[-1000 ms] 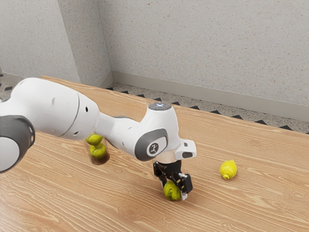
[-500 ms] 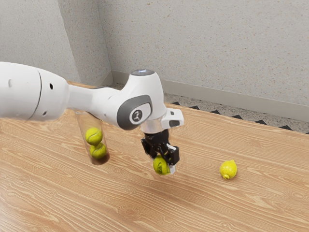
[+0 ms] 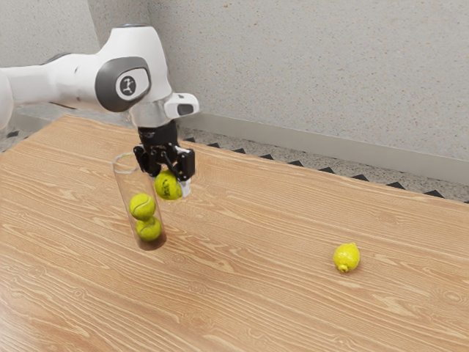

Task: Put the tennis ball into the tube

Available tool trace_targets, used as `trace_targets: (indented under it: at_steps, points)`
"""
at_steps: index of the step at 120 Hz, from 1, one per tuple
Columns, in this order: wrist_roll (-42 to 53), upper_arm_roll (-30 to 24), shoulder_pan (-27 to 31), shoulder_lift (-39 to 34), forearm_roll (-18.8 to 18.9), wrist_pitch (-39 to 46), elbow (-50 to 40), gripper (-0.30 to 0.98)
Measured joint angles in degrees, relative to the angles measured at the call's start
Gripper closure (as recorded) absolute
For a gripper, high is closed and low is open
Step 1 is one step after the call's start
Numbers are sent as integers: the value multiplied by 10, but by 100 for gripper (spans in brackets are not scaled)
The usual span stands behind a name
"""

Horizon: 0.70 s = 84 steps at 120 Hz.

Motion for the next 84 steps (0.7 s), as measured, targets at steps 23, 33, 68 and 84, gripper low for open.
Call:
trace_targets:
  at_steps: [23,33,68,84]
  points:
    - [2,39,18,2,25,-56,49,34]
    - [3,57,25,4,34,-74,70,34]
    - [6,82,19,47,44,-101,140,34]
    - [7,93,24,50,48,-105,143,34]
